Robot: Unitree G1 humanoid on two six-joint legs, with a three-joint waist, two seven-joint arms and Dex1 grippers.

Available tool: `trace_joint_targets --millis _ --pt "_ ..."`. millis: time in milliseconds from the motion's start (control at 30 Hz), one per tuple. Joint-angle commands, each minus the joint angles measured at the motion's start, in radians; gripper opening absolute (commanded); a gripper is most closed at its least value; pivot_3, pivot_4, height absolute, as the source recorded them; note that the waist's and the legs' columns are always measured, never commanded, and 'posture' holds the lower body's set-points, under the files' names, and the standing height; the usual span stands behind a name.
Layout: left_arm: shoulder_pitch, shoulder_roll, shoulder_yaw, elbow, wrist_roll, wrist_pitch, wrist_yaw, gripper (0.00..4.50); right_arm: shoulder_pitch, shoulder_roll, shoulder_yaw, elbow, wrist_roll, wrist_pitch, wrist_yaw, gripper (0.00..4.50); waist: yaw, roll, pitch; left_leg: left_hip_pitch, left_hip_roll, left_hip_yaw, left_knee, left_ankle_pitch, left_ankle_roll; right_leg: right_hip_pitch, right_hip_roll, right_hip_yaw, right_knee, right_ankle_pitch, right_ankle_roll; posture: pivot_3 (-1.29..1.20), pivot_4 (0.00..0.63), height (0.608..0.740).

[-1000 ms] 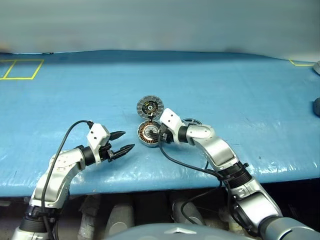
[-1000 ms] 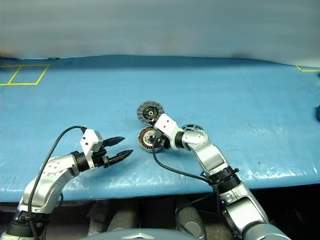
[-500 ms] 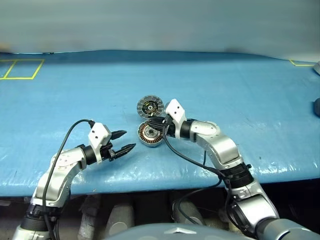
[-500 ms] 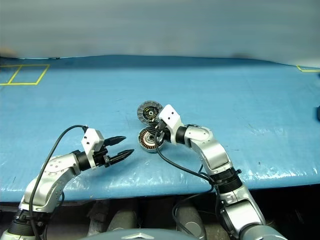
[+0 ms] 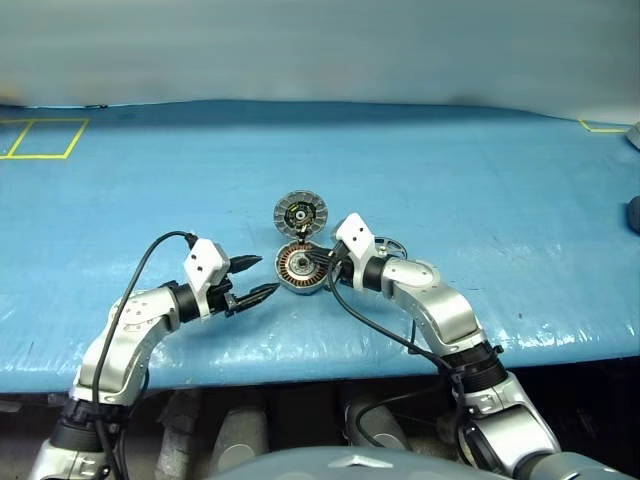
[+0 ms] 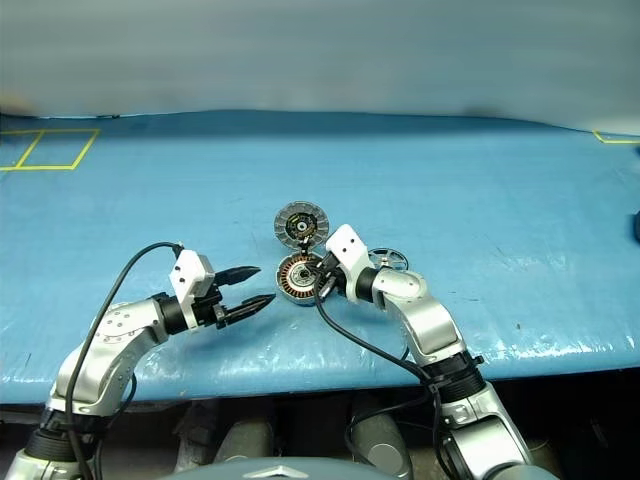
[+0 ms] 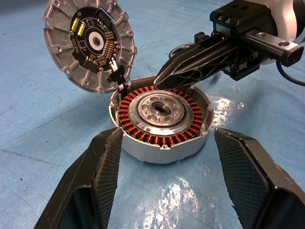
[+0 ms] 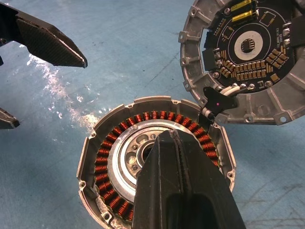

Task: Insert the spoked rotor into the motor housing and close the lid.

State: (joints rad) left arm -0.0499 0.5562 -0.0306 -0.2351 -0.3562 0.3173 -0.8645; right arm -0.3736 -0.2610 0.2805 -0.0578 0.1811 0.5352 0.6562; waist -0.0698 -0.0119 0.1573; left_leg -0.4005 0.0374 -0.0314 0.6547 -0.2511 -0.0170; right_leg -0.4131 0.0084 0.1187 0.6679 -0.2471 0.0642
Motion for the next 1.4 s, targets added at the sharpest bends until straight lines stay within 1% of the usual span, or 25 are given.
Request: trace_joint_targets --millis 33,367,600,800,933,1033,1100,1200,1333,1400 --pt "-0.005 0.006 0.008 0.001 -0.006 -0.011 -0.008 3.31 -0.018 0.017 0.014 -0.010 0.005 -0.014 0.013 0.02 0.000 0.000 0.000 0.000 0.000 0.000 0.000 0.000 0.000 0.000 0.000 0.000 0.000 0.000 0.000 0.00 0.150 0.740" --pt "0.003 0.013 0.015 -0.008 -0.006 0.004 -0.002 3.31 -0.050 0.058 0.024 0.086 -0.024 -0.054 -0.005 0.02 0.000 0.000 0.000 0.000 0.000 0.000 0.000 0.000 0.000 0.000 0.000 0.000 0.000 0.000 0.000 0.00 0.150 0.740" --pt "-0.002 0.020 0.017 -0.013 -0.005 0.007 -0.003 3.31 -0.032 0.048 0.072 0.171 -0.093 -0.079 -0.016 0.02 -0.001 0.000 0.000 0.001 0.000 0.000 0.000 0.000 0.000 0.001 0.000 0.000 0.000 0.000 0.000 0.00 0.150 0.740" --pt "0.009 0.019 0.014 -0.018 -0.003 0.006 0.003 3.31 -0.018 0.081 0.057 0.224 -0.107 -0.087 -0.056 0.02 -0.009 0.000 -0.001 0.005 0.001 0.000 0.000 0.000 0.000 0.004 0.001 0.000 0.001 0.000 0.001 0.00 0.150 0.740" --pt "0.003 0.016 0.010 -0.022 -0.006 0.012 0.008 3.31 -0.018 0.098 0.079 0.262 -0.169 -0.087 -0.132 0.02 -0.012 -0.001 -0.002 0.006 0.001 0.000 0.000 0.001 -0.001 0.004 0.001 0.000 0.001 0.001 0.005 0.00 0.150 0.740" --pt "-0.002 0.019 0.012 -0.018 -0.007 0.011 0.010 3.31 -0.023 0.109 0.094 0.280 -0.194 -0.067 -0.156 0.02 -0.014 -0.002 -0.004 0.007 0.001 0.001 0.000 0.002 -0.002 0.005 0.001 0.001 0.001 0.002 0.005 0.00 0.150 0.740" --pt "-0.002 0.015 0.010 -0.027 -0.007 0.012 0.019 3.31 -0.025 0.134 0.073 0.293 -0.159 -0.013 -0.157 0.02 -0.015 -0.003 -0.005 0.008 0.001 0.001 0.001 0.003 -0.002 0.006 0.001 0.001 0.001 0.002 0.004 0.00 0.150 0.740" --pt "0.004 0.016 0.013 -0.040 -0.011 0.013 0.023 3.31 -0.027 0.142 0.082 0.299 -0.165 0.008 -0.151 0.02 -0.015 -0.004 -0.008 0.008 0.002 0.001 0.001 0.004 -0.002 0.006 0.001 0.001 0.001 0.001 0.002 0.00 0.150 0.740" --pt "0.012 0.021 0.021 -0.043 -0.004 0.006 0.034 3.31 -0.028 0.170 0.044 0.253 -0.118 0.069 -0.151 0.02 -0.016 -0.005 -0.010 0.010 0.002 0.001 0.001 0.004 -0.002 0.007 0.001 0.001 0.001 0.001 0.000 0.00 0.150 0.740" --pt "0.018 0.022 0.025 -0.046 -0.009 0.008 0.036 3.31 -0.014 0.188 0.006 0.197 -0.077 0.051 -0.146 0.02 -0.015 -0.005 -0.010 0.010 0.002 0.001 0.001 0.004 -0.002 0.007 0.002 0.001 0.001 0.001 0.000 0.00 0.150 0.740"
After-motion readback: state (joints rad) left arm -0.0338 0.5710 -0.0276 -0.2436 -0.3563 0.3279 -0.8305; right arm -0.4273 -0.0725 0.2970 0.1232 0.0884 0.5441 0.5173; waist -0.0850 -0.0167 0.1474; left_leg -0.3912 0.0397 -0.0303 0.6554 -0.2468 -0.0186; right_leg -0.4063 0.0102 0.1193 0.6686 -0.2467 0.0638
